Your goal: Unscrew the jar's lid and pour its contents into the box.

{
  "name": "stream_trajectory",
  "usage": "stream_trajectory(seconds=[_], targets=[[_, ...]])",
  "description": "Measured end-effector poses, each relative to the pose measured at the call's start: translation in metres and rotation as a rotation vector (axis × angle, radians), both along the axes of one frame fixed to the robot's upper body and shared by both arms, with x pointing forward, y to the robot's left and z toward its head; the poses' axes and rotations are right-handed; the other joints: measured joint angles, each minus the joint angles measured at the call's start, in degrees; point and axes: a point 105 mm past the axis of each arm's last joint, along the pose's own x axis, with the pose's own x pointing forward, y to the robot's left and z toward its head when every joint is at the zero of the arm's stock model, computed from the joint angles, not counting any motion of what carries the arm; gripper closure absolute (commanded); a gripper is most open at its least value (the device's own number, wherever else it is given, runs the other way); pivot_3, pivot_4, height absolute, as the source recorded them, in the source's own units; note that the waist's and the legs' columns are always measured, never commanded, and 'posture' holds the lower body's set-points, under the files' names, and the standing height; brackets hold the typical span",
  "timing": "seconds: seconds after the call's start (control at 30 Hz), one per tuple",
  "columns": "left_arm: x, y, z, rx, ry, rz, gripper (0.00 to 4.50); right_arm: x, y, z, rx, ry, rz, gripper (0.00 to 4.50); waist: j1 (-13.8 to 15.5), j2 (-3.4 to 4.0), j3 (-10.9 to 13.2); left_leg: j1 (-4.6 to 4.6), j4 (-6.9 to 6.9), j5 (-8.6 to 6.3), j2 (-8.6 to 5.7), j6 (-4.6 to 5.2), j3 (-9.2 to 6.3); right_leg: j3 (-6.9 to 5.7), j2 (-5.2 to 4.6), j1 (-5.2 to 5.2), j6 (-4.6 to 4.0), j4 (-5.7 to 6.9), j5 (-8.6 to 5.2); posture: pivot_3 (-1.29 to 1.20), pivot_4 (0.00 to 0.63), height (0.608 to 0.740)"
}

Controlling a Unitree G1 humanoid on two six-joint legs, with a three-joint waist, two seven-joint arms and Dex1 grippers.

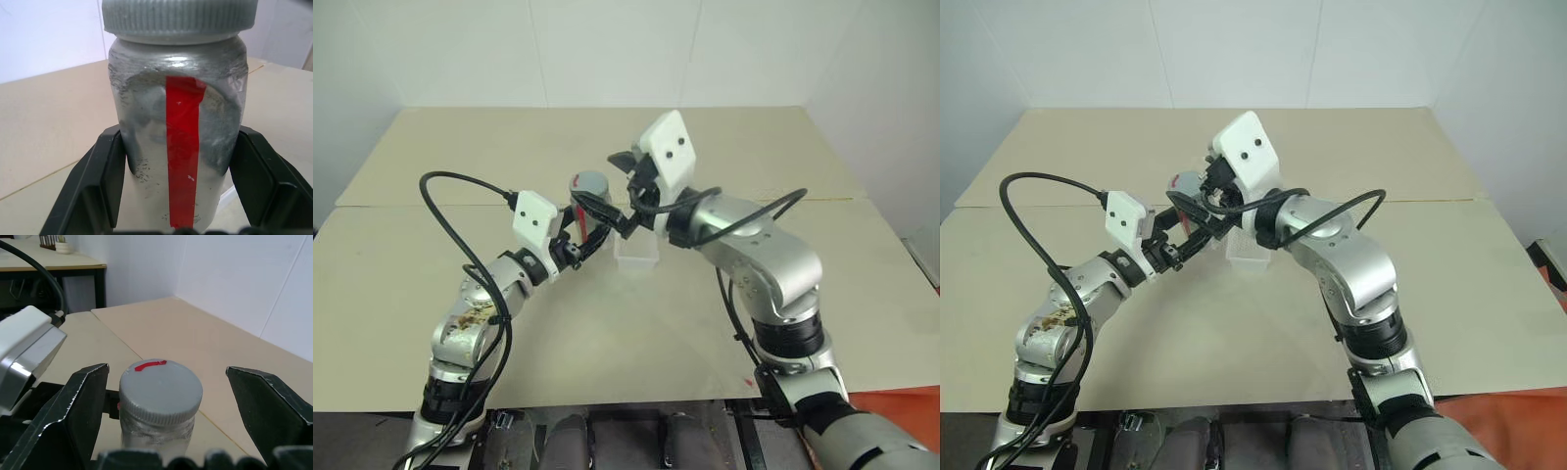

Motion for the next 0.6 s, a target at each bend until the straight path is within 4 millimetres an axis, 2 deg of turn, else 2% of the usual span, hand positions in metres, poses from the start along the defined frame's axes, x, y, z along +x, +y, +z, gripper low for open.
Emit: stream_trajectory(seconds=[0.17, 0.6], targets=[[0.0, -0.001, 0.0, -0.002, 0.0, -0.004, 1.73, 0.001, 0.011, 0.001, -0.003, -0.009, 0.012, 0.05, -0.01, 0.0, 0.0, 0.0, 0.0, 0.0, 0.0, 0.0, 0.01, -0.01, 0.01, 0.0, 0.0, 0.0, 0.0, 0.0, 0.15, 0.74], [0.0, -0.001, 0.001, -0.002, -0.008, -0.002, 1.73, 0.01, 0.011, -0.003, -0.019, -0.009, -0.031, 0.05, -0.01, 0.0, 0.0, 0.0, 0.0, 0.0, 0.0, -0.01, 0.01, -0.01, 0.0, 0.0, 0.0, 0.01, 0.0, 0.0, 0.15, 0.74]])
